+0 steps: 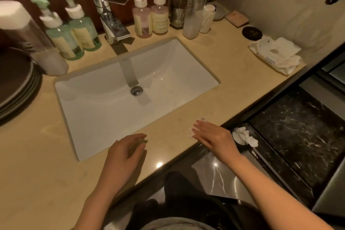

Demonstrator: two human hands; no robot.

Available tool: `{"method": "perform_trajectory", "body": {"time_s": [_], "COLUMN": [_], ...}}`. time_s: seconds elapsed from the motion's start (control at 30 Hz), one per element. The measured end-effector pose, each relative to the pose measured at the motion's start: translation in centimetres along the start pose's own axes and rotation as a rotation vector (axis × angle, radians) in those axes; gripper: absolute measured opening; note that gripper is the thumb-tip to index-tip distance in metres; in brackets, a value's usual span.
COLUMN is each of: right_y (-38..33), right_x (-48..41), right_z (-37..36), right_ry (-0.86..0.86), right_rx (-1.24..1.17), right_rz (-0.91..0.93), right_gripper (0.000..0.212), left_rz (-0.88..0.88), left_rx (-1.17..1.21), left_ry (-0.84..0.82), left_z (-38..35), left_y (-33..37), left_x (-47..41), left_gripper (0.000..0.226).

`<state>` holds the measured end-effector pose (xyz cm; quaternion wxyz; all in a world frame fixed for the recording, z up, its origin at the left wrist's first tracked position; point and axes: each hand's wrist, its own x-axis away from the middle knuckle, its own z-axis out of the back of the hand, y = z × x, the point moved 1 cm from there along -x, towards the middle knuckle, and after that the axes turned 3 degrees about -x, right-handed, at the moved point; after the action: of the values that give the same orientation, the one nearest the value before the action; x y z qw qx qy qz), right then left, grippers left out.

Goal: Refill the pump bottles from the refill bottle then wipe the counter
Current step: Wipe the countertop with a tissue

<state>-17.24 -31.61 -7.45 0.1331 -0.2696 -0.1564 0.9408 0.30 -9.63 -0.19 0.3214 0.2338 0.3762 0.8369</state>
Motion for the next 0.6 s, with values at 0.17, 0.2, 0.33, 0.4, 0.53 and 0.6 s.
{"method": "perform_trajectory", "body": {"time_s": [0.17,0.2,0.33,0.4,0.53,0.6], "right_y": [2.3,2.1,-2.3,-5.9,-13.4,-14.7], "right_x": [-1.9,-2.4,-4.1,-3.7,-0.4,1.2], "right_z": [1.2,1.0,-1.3,-3.3,-6.3,-6.5], "right_ry": [0.127,0.152,0.203,0.165,0.047,-0.048], "right_rx": [0.195,0.191,0.139,0.067,-0.078,-0.164], "right_rz": [-0.469,-0.628,-0.817,-0.677,-0.215,0.044], "right_gripper": [0.026,0.025,0.027,0.025,0.022,0.019], "left_rz": [0.029,0.028,0.034,0.039,0.054,0.057], "left_rx": [0.020,0.024,0.048,0.064,0.087,0.085], "left_ry": [0.032,0.033,0.055,0.067,0.103,0.115], "left_z": [1.3,1.5,2.3,2.6,3.2,3.5], "left_y": [-1.7,-1.9,-3.1,-3.7,-4.7,-5.0], "left_x": [1.9,2.2,3.4,3.7,3.9,3.8], "left_gripper": [0.023,0.023,0.022,0.022,0.021,0.021]}}
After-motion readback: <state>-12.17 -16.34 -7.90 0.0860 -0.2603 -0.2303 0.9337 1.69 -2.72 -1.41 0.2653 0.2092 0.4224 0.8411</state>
